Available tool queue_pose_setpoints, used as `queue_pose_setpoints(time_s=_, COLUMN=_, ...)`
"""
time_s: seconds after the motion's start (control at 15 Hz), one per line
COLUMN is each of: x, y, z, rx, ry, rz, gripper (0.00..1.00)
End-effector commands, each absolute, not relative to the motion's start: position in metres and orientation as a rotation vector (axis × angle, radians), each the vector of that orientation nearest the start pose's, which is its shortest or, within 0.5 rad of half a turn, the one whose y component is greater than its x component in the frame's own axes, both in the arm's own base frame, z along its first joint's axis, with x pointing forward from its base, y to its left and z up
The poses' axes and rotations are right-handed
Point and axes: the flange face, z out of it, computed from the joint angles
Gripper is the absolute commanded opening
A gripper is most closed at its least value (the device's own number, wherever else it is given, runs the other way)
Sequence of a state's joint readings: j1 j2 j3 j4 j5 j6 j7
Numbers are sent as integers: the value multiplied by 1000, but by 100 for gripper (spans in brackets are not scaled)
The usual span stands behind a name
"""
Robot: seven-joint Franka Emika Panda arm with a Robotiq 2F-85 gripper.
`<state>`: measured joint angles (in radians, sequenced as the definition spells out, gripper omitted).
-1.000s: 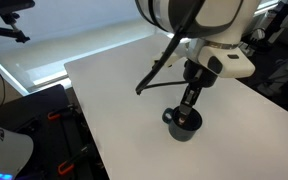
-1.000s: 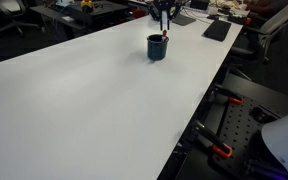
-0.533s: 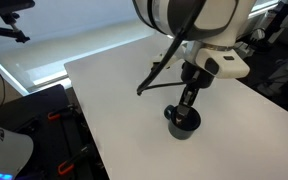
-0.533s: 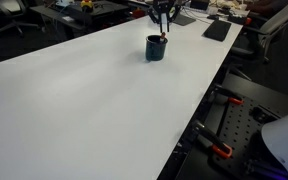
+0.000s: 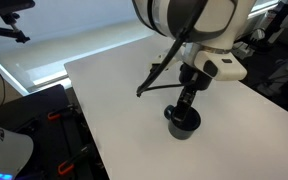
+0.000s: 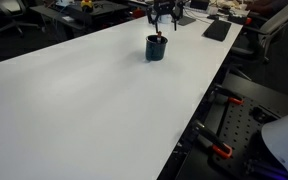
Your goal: Remove the marker from the cup
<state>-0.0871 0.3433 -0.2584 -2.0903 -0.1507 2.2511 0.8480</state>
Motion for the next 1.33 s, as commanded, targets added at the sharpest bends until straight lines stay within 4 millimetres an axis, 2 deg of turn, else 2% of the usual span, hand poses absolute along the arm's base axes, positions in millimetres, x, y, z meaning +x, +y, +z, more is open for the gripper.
queue_pose_setpoints(time_s=0.0, x=528, y=-193, z=247, rx=-2921, ry=1695, rz=240, gripper=100)
queue_pose_setpoints(time_s=0.27, x=529, y=-193, z=243, rx=-2939, ry=1637, rz=255, gripper=100)
queue_pose_setpoints(time_s=0.47, x=529, y=-193, z=242, rx=-2952, ry=1608, rz=263, gripper=91)
queue_pose_setpoints(time_s=0.8, x=528, y=-194, z=235, rx=-2963, ry=1581, rz=290, gripper=100)
queue_pose_setpoints(time_s=0.87, x=527, y=-194, z=233, rx=-2960, ry=1588, rz=294, gripper=75)
queue_pose_setpoints(time_s=0.93, x=527, y=-194, z=231, rx=-2960, ry=1589, rz=300, gripper=73)
queue_pose_setpoints(time_s=1.27, x=524, y=-194, z=222, rx=-2972, ry=1582, rz=310, gripper=33)
